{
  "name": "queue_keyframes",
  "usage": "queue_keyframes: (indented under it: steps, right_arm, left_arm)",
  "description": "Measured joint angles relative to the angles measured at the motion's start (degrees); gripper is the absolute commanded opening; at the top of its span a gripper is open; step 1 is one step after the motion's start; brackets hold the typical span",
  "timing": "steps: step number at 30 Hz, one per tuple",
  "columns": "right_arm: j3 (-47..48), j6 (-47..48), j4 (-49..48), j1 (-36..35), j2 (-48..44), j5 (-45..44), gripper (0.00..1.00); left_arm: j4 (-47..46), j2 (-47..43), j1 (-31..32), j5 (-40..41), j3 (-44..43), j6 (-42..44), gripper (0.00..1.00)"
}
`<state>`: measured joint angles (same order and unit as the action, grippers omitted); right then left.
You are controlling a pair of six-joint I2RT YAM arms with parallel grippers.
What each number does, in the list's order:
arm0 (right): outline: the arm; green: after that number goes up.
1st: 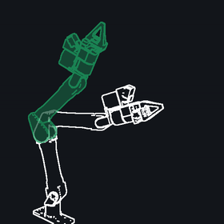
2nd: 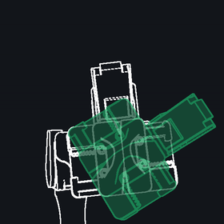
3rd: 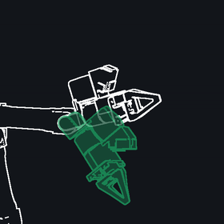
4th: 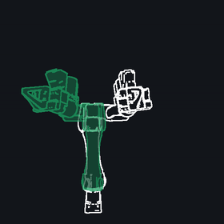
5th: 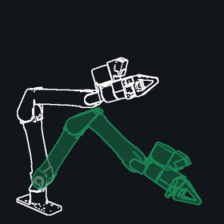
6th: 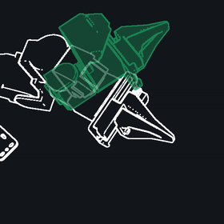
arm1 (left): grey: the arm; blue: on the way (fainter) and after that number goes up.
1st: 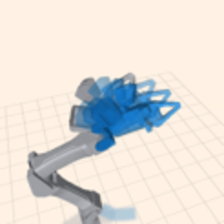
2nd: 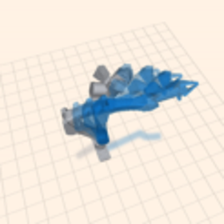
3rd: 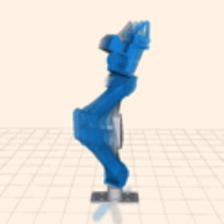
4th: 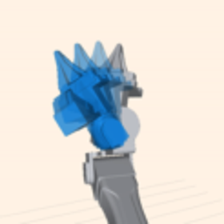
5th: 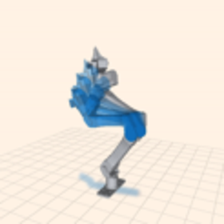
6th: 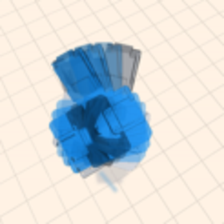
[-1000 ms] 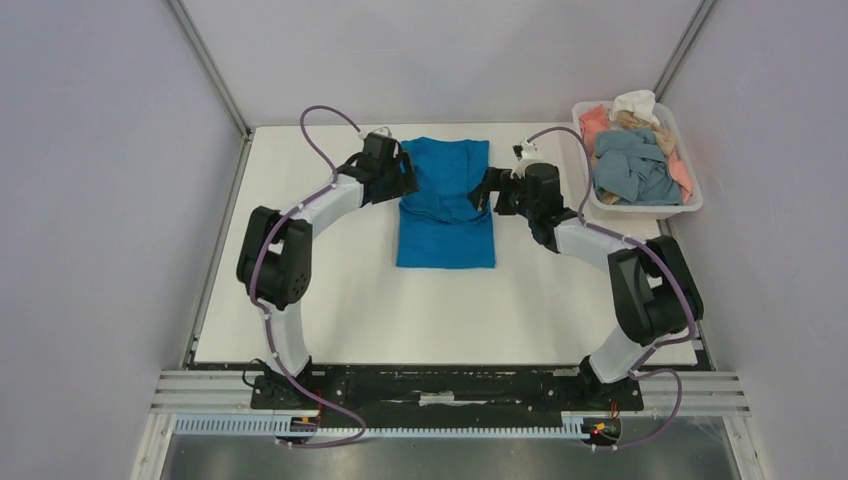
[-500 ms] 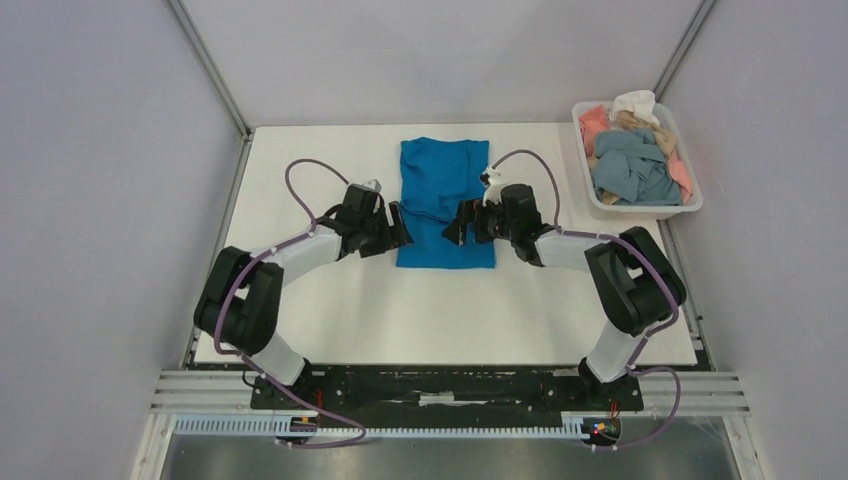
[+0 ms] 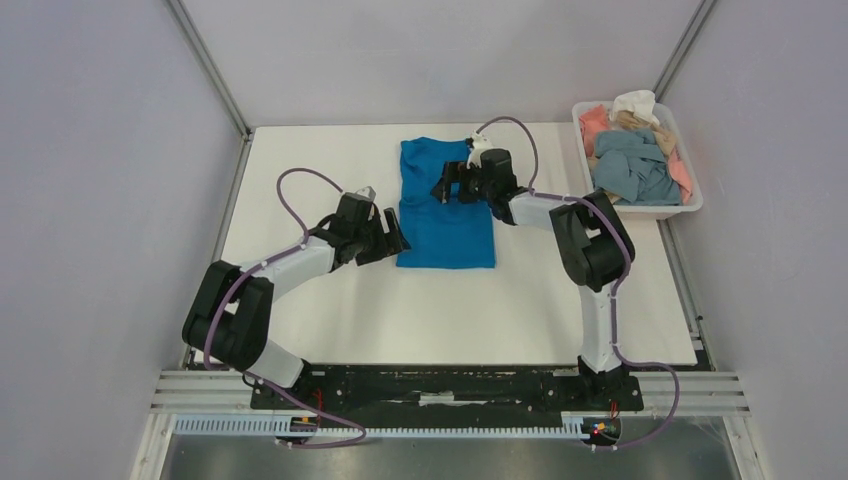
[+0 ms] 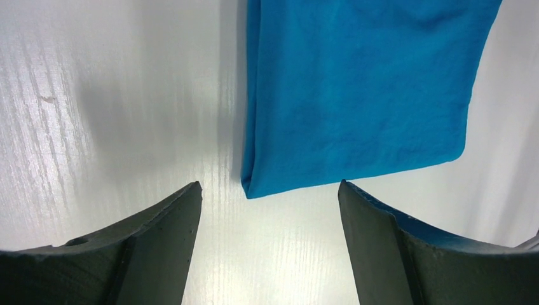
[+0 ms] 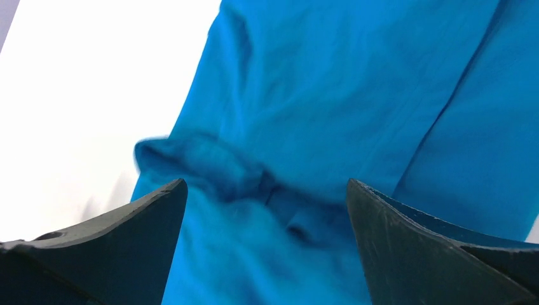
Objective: Fold and stack the t-shirts
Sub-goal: Fold the folded rectangular tshirt in 1/3 of the way, then grab one side of the 2/3 rectangular tshirt with both arms
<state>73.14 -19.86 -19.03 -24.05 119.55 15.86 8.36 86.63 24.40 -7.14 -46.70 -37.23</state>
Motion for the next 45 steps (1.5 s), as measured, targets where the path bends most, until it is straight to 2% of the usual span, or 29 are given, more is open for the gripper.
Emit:
queue_keyframes:
  steps: [3, 7, 10, 12, 17, 21, 25, 28, 30, 32, 35, 41, 45]
  right_arm:
    - [5.3, 0.5, 0.3, 1.2, 4.0, -0.9, 0.98]
    - [6.6, 2.9, 1.8, 2.1, 4.0, -3.2, 0.98]
    - [5.1, 5.0, 3.4, 2.2, 0.6, -6.8, 0.98]
    - [0.1, 5.8, 3.4, 2.1, -5.1, -9.5, 0.98]
    - [-18.4, 5.3, 0.9, 2.0, -24.2, -15.8, 0.98]
    - [-32.2, 2.5, -2.5, 2.1, -34.9, -17.6, 0.98]
    - [-44.6, -1.1, -4.5, 2.1, -40.7, -17.0, 0.98]
    - [-48.6, -2.8, -4.1, 2.1, -42.1, -16.0, 0.98]
    - [-49.6, -3.7, -4.0, 2.1, -42.8, -15.4, 0.98]
    - [-49.8, -4.6, -4.1, 2.1, -43.0, -14.6, 0.98]
    - [-49.9, -5.6, -4.1, 1.8, -43.0, -13.1, 0.91]
    - [-49.8, -6.4, -4.2, 0.0, -40.5, -12.2, 0.72]
    - [-48.6, -6.5, -4.6, -1.3, -37.0, -11.7, 0.49]
  left_arm:
    - [0.0, 0.0, 0.0, 0.0, 0.3, 0.0, 0.85]
    - [0.0, 0.0, 0.0, -0.6, 0.5, -0.2, 0.85]
    - [-0.2, 0.3, 0.2, -1.0, 0.5, -0.7, 0.85]
    - [-0.8, 1.2, 0.5, -1.0, 0.6, -1.2, 0.8]
    - [-1.2, 3.5, 1.6, -0.8, 1.6, -2.4, 0.64]
    - [-2.5, 4.9, 1.7, -0.2, 1.6, -3.0, 0.52]
    - [-3.5, 5.9, 1.7, 0.6, 1.6, -3.9, 0.38]
    - [-4.3, 6.6, 1.7, 0.5, 1.5, -4.1, 0.3]
    - [-4.4, 6.8, 1.8, 0.5, 1.6, -4.2, 0.2]
    - [-4.5, 7.1, 2.0, 0.5, 1.6, -4.4, 0.03]
    - [-5.2, 7.6, 2.3, 0.3, 1.6, -4.7, 0.02]
    - [-5.9, 7.7, 2.4, 0.3, 1.9, -4.8, 0.02]
    - [-6.4, 7.5, 2.5, 0.5, 2.2, -4.8, 0.02]
